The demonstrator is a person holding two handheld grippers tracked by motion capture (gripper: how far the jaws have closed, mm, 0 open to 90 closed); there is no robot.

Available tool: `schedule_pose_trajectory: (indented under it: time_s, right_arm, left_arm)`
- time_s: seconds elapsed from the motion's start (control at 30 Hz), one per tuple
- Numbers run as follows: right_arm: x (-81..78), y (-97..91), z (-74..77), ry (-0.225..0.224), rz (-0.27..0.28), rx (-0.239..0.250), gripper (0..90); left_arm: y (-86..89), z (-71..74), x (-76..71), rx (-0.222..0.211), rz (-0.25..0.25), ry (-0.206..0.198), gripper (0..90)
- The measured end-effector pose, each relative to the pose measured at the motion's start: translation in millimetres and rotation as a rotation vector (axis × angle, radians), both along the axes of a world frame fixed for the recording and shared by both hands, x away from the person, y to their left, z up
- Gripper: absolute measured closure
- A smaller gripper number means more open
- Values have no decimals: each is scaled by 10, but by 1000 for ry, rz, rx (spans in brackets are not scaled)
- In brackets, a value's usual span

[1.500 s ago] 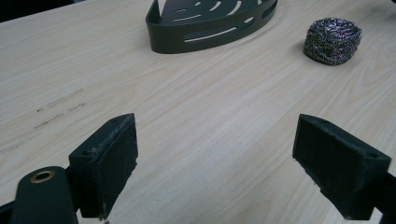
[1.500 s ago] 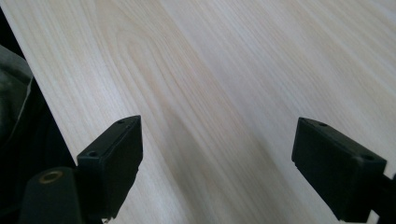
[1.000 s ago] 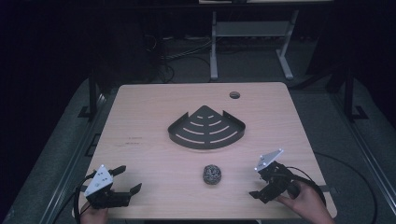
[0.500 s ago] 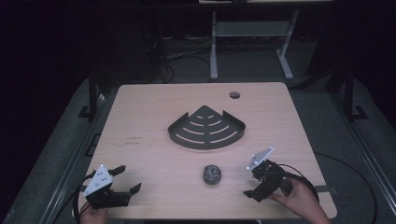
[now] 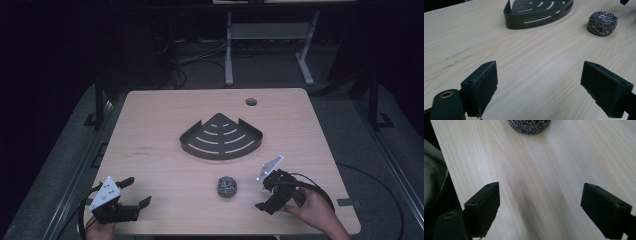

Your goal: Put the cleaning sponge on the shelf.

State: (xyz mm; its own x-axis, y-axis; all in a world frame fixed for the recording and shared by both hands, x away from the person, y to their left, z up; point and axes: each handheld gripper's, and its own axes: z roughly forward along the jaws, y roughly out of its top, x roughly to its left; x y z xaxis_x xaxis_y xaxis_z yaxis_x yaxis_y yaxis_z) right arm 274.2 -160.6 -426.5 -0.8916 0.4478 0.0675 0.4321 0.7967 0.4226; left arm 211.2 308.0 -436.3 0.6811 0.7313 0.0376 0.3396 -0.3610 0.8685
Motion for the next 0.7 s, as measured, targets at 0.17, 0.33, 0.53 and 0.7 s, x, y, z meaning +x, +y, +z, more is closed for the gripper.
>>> schedule_pose_trajectory:
  time_s: [0.17,0.33,0.53,0.7]
  right_arm:
    - [17,46,4,1,13,-5,153]
    - [53,130,20,1,31,-10,153]
    - [84,219,40,5,46,-11,154]
    - [119,317,54,5,66,-20,153]
  left_arm:
    - [1,2,0,0,1,0,133]
    - [4,0,-1,-1,2,-1,133]
    - [9,4,-2,0,3,-1,133]
    - [8,9,-1,3,0,-3,133]
